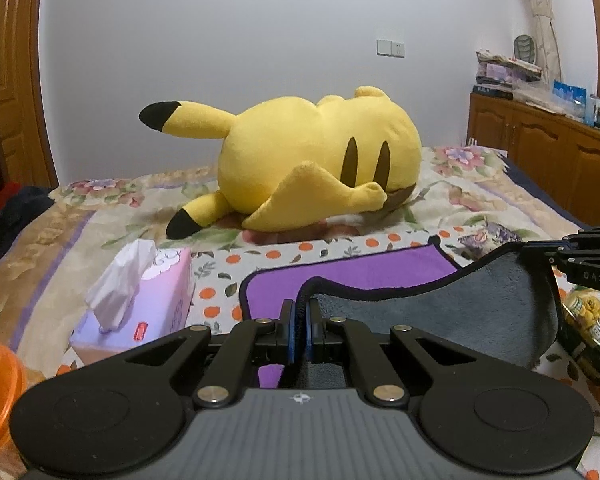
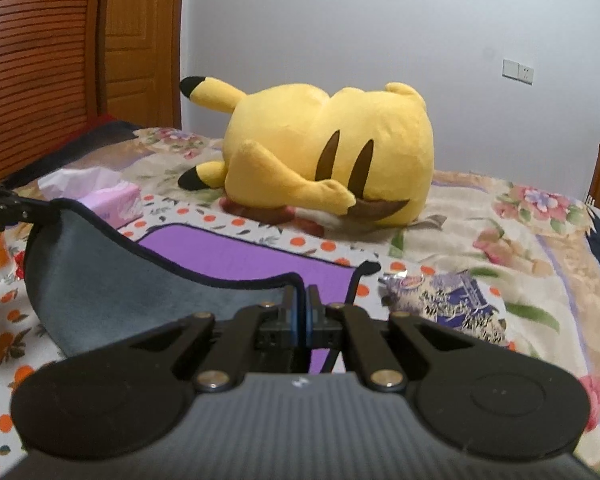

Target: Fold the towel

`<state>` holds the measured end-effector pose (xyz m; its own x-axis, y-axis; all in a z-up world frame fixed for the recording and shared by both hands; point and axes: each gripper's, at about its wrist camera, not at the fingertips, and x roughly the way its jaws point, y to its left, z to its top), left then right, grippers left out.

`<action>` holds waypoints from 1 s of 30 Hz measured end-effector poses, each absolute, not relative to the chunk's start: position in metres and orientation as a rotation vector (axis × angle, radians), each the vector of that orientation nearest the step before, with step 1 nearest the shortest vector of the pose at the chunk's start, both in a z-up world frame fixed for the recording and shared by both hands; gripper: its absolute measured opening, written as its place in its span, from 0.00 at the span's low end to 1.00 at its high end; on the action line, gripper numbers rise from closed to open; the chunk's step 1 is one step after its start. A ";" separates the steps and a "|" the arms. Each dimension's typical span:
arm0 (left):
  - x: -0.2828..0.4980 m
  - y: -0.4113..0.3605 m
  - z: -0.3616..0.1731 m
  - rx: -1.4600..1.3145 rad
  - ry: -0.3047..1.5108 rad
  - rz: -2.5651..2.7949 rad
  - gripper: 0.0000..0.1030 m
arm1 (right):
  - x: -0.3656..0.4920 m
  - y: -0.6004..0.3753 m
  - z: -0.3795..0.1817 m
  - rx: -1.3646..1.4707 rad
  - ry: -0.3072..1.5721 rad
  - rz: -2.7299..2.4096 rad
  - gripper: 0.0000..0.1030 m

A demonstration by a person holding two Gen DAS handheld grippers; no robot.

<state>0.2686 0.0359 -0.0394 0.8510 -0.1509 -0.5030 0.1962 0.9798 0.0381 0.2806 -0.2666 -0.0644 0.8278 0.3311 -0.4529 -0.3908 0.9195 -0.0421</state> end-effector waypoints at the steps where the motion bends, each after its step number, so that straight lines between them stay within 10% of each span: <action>1: 0.270 0.036 -0.038 0.088 0.519 -0.184 0.06 | 0.282 -0.266 -0.064 -0.138 0.452 0.383 0.04; 30: 0.325 0.032 -0.023 0.096 0.456 -0.149 0.06 | 0.322 -0.257 -0.059 -0.157 0.376 0.349 0.04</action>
<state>0.3253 0.0319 -0.0232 0.8870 -0.1219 -0.4455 0.1647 0.9846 0.0586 0.3216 -0.2566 -0.0594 0.8717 0.3033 -0.3849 -0.3609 0.9287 -0.0856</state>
